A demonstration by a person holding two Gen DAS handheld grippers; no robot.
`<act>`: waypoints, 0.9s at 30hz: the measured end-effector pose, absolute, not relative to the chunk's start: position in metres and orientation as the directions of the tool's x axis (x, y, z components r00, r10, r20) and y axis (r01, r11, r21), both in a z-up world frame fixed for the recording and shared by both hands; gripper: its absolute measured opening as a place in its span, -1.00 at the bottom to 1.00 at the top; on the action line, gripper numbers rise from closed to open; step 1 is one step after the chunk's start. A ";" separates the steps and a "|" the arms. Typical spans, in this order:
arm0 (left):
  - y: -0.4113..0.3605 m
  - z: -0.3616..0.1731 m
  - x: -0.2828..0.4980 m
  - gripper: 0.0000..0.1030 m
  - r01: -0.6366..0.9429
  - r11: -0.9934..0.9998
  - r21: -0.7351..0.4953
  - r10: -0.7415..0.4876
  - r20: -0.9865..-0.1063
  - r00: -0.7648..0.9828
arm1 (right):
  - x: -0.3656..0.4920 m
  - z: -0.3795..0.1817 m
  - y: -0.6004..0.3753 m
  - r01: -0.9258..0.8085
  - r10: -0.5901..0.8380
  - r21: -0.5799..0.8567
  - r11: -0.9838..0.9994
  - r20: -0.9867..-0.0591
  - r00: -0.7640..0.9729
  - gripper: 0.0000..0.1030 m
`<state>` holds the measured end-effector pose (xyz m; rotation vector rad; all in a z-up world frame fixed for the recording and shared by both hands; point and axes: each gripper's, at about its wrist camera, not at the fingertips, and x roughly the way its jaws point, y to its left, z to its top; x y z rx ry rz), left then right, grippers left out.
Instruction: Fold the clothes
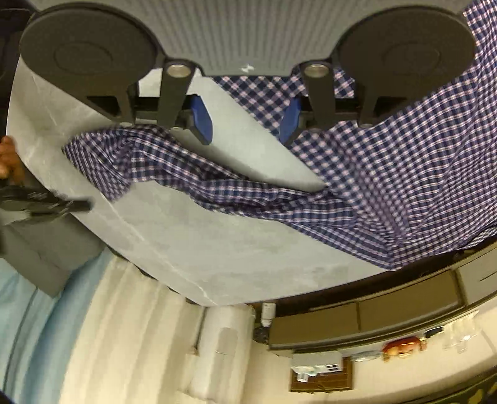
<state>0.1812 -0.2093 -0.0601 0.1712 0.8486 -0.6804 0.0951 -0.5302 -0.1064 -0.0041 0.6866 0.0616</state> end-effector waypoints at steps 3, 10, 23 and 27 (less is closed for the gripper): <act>-0.198 -0.056 0.187 -0.05 0.584 0.797 -0.152 -0.491 -0.726 0.481 | 0.050 -0.051 -0.493 -0.198 0.082 -0.195 0.960 -0.481 0.873 -1.00; -0.255 -0.062 0.179 0.04 0.626 0.745 -0.231 -0.544 -0.753 0.369 | 0.049 -0.096 -0.517 -0.028 0.087 0.106 0.994 -0.617 0.782 0.17; -0.243 -0.072 0.165 0.08 0.541 0.790 -0.289 -0.543 -0.738 0.399 | 0.095 -0.129 -0.520 -0.100 0.196 0.188 0.977 -0.615 0.764 -1.00; -0.215 -0.065 0.180 0.08 0.430 0.835 -0.342 -0.530 -0.710 0.464 | 0.043 -0.058 -0.468 -0.185 0.086 -0.219 0.958 -0.398 0.914 -1.00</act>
